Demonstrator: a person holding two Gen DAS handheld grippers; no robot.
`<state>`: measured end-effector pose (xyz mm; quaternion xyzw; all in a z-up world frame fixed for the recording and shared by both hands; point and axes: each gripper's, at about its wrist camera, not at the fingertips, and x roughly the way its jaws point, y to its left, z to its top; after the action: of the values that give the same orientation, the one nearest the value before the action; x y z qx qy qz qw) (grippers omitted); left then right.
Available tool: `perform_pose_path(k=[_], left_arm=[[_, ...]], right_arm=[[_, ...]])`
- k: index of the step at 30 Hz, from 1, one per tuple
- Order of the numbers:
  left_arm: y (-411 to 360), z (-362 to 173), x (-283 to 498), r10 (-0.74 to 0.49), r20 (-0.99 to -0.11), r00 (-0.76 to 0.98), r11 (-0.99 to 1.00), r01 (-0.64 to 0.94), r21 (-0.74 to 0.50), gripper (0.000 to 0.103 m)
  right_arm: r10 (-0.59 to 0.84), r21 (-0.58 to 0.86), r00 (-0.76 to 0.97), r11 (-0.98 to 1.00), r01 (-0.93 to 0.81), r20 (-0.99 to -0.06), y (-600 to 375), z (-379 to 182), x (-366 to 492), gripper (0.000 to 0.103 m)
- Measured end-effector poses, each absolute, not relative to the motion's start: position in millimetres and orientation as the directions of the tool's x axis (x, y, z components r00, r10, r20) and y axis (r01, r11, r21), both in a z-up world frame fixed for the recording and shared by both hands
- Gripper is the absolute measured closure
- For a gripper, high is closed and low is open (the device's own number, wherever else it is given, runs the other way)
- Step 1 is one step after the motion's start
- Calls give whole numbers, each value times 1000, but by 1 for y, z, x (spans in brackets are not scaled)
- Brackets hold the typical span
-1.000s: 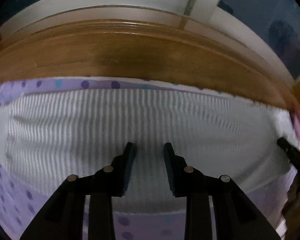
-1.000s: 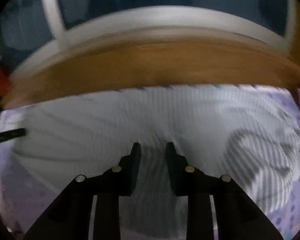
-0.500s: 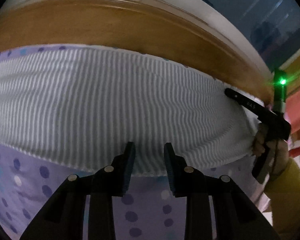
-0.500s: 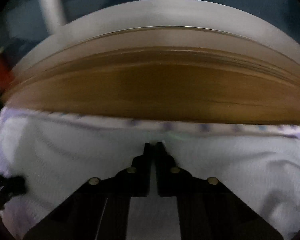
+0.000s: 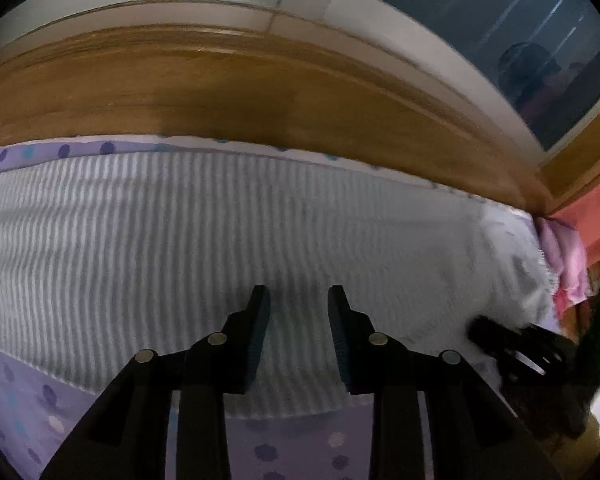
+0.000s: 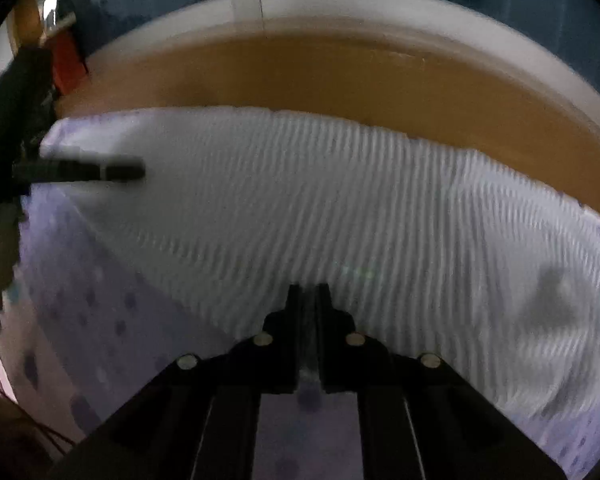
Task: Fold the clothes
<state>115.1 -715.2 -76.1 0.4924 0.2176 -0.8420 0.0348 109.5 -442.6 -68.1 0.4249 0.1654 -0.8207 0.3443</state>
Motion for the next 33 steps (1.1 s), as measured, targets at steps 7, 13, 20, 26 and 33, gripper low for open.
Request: perform_pose_path(k=[7,13,20,26,33], left_arm=[[-730,-83,118,182,-832,-524,-883,286,-373,81],[-722,-79,121,179,-816,-549,-894,255,-367,81],[-707,-83,115,136,-835,-533,-913,259,-314,78],[-706,-83,116,98,-837,-539,-881,343,-325,79],[-652,-74,104,148,-802,-578,-849,342,-403,78]], right_arm=[[-404,45,-401,-748,662,-823,-391,-74,118,96],[-403,51,-447,-786,616,-799,-393,-52,108,91],[-291,-40,-507,-837,546,-812,-384,-62,66,80],[-372,60,-453,-821,567,-810,-332,-70,72,71],[-478,125,-453,-780,614,-753,-304,-14,10,69]])
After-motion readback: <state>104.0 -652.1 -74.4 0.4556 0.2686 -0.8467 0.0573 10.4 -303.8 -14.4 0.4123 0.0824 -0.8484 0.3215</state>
